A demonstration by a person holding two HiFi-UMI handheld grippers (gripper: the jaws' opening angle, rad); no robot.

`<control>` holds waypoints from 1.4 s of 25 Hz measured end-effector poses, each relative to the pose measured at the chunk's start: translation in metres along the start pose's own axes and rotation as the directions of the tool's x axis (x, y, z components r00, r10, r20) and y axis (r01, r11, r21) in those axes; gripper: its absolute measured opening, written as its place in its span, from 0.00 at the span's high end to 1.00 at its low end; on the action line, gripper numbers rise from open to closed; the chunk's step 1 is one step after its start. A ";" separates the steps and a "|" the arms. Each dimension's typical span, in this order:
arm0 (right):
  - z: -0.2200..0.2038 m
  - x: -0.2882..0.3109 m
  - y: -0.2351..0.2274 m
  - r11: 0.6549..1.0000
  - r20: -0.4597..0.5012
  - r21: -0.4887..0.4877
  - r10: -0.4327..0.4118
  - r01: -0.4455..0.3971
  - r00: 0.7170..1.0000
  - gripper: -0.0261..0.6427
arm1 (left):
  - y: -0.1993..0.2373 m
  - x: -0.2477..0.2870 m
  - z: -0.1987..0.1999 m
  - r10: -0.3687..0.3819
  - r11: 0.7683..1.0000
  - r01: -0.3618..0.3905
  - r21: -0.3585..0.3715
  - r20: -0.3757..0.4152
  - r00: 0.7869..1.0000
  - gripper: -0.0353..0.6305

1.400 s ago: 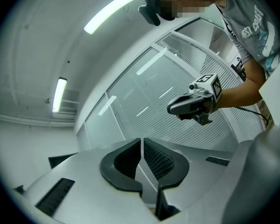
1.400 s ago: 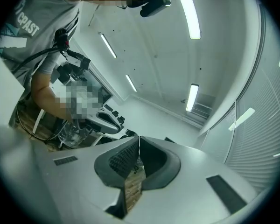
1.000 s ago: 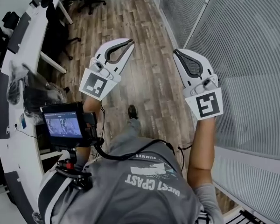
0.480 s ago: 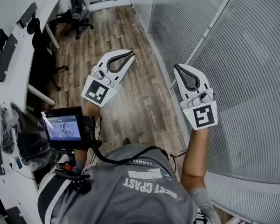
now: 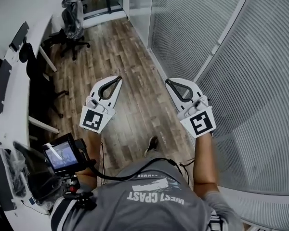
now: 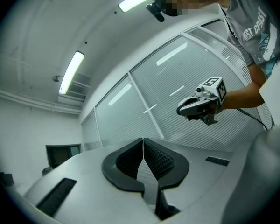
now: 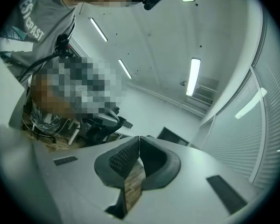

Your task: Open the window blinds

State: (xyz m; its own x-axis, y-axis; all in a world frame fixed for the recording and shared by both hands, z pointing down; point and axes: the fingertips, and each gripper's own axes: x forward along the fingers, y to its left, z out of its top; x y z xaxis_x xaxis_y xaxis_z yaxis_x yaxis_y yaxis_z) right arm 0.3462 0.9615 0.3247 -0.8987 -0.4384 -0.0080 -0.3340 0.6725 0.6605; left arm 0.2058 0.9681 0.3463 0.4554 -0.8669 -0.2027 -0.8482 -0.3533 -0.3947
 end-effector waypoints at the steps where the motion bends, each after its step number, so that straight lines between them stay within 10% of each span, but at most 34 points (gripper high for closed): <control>1: -0.005 0.014 -0.003 1.000 0.004 0.001 0.005 -0.005 1.000 0.95 | 0.012 0.001 -0.010 0.010 1.000 -0.010 -0.005 -0.012 1.000 0.93; 25: -0.191 0.313 -0.163 0.991 0.055 0.087 0.098 -0.102 0.994 0.95 | 0.263 0.177 -0.199 0.110 0.994 -0.113 -0.008 -0.180 0.977 0.93; 35: -0.256 0.437 -0.262 0.994 -0.006 0.099 -0.054 0.055 0.999 0.95 | 0.391 0.306 -0.263 -0.049 0.999 0.049 -0.007 -0.114 0.992 0.93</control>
State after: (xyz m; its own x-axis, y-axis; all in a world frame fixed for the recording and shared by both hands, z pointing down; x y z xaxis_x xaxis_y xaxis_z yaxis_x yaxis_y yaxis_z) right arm 0.1138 0.4413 0.3401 -0.8775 -0.4781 -0.0391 -0.4089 0.7031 0.5818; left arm -0.0575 0.4718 0.3660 0.4627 -0.8829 -0.0792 -0.8269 -0.3977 -0.3977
